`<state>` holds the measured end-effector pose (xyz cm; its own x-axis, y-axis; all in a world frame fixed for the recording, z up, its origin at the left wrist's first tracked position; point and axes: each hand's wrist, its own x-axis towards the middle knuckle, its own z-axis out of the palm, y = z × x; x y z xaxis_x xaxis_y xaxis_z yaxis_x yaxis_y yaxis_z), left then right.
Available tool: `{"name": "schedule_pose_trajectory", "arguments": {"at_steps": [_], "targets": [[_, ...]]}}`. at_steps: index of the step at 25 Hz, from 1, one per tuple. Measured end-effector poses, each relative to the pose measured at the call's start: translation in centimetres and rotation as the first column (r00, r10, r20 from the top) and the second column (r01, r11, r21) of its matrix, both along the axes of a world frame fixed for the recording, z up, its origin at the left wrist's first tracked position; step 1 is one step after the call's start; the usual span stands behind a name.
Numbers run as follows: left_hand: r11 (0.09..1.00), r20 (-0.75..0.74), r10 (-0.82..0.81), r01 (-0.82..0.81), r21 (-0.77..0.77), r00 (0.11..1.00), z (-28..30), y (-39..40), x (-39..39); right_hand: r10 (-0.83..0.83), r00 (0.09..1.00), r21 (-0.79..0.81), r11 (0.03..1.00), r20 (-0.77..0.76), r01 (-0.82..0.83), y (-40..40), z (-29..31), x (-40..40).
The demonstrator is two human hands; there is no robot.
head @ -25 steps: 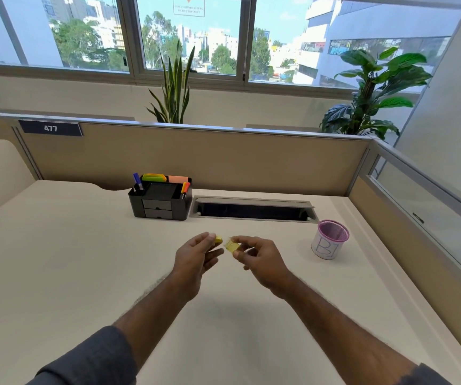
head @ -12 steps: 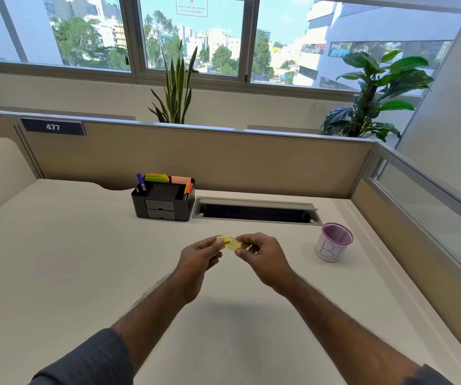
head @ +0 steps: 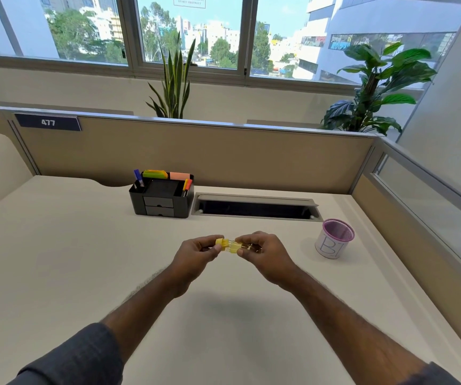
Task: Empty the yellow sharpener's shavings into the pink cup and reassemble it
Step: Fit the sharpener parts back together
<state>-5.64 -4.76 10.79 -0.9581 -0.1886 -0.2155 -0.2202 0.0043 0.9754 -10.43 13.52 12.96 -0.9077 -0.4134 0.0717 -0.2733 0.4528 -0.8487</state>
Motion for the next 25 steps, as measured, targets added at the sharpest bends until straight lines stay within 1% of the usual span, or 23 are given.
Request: {"name": "schedule_pose_trajectory", "arguments": {"at_steps": [3, 7, 10, 15, 20, 23, 25], "targets": [[0.999, -0.004, -0.018, 0.018, -0.040, 1.000, 0.02, -0.28, 0.03, -0.010, 1.000, -0.013, 1.000, 0.001, 0.010, 0.11, -0.32, -0.11], [0.999, -0.030, -0.025, 0.024, -0.036, 0.999, -0.08, 0.32, 0.01, 0.005, 1.000, -0.012, 1.000, 0.015, -0.004, -0.21, -0.58, -0.13], [0.999, -0.043, -0.020, 0.018, -0.045, 0.999, -0.22, 0.45, -0.05, -0.001, 1.000, -0.019, 1.000, -0.003, 0.000, -0.13, -0.62, -0.28], [0.998, -0.002, 0.005, -0.005, -0.055, 1.000, -0.38, 0.40, -0.23, 0.020, 0.997, 0.010, 1.000, -0.068, -0.019, -0.06, -0.67, -0.44], [0.998, 0.025, 0.001, 0.000, -0.063, 1.000, -0.25, 0.34, -0.50, 0.049, 0.996, 0.020, 0.999, -0.074, -0.048, -0.48, -0.73, -0.52], [0.999, 0.018, -0.007, 0.008, -0.051, 1.000, -0.27, 0.17, -0.59, 0.041, 0.998, 0.015, 0.999, -0.057, -0.040, -0.71, -0.81, -0.78], [0.999, 0.006, -0.013, 0.013, -0.047, 1.000, -0.35, 0.11, -0.64, 0.039, 0.999, 0.008, 0.999, -0.019, -0.039, -0.76, -0.96, -0.94]]}}
